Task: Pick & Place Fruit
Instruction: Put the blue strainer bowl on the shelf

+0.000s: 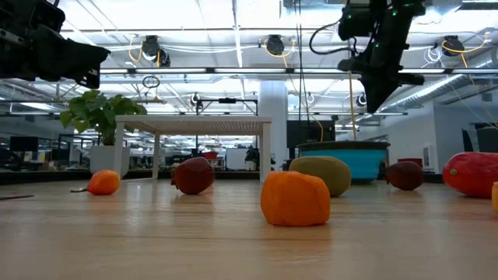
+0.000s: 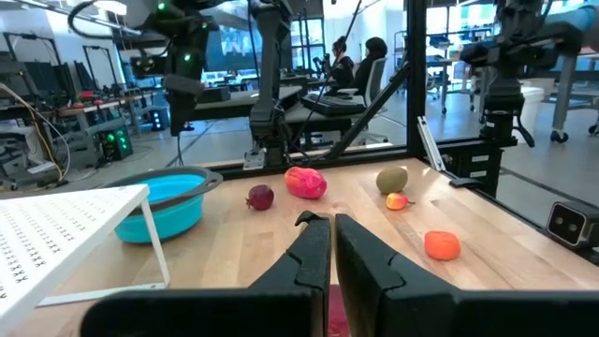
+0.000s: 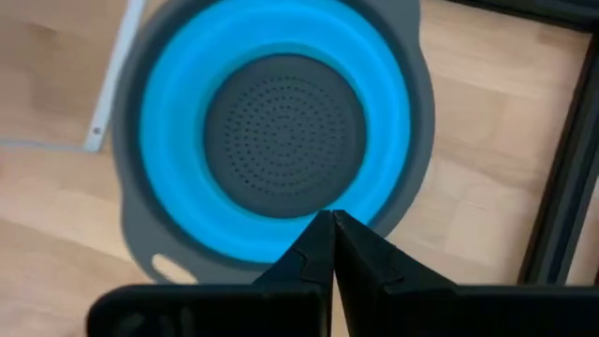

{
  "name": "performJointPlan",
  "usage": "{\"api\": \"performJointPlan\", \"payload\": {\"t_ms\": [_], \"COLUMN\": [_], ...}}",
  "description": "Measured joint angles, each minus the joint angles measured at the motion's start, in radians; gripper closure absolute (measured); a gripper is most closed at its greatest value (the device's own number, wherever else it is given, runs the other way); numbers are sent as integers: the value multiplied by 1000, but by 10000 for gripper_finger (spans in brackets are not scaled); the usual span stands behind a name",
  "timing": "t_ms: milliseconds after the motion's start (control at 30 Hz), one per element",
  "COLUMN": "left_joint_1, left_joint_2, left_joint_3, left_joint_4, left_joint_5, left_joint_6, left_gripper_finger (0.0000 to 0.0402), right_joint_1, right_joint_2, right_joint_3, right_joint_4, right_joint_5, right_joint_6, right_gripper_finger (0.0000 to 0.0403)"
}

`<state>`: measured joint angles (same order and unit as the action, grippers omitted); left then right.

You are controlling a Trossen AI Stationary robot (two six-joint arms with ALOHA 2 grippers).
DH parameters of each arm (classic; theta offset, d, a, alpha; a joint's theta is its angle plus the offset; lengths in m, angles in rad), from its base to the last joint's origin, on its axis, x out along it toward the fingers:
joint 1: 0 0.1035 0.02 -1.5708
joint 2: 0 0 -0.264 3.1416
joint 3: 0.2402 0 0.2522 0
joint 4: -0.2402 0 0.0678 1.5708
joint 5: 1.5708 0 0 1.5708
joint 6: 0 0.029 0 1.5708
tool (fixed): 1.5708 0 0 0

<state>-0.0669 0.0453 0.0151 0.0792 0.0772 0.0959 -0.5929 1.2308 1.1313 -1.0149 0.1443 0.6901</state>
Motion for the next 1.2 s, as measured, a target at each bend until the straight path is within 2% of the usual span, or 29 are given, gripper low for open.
{"api": "performJointPlan", "payload": {"t_ms": [133,333,433,533,667,967,1200], "left_joint_1": [0,0,0,0,0,0,0], "left_joint_2": [0,0,0,0,0,0,0], "left_joint_3": [0,0,0,0,0,0,0], "left_joint_4": [0,0,0,0,0,0,0], "left_joint_5": [0,0,0,0,0,0,0], "left_joint_6": [0,4,4,3,4,4,4], "left_gripper_finger": [382,382,382,382,382,382,382], "right_joint_1": [-42,-96,-119,-131,-142,-173,-180], "right_joint_2": [7,2,2,2,1,3,2], "right_joint_3": [0,0,0,0,-5,-101,-117], "right_joint_4": [10,15,16,16,19,57,116], "right_joint_5": [-72,-68,-67,-68,-68,-71,-91], "right_joint_6": [-46,-54,-135,-208,-223,-120,-100], "right_gripper_finger": [403,392,374,348,303,189,151]}}
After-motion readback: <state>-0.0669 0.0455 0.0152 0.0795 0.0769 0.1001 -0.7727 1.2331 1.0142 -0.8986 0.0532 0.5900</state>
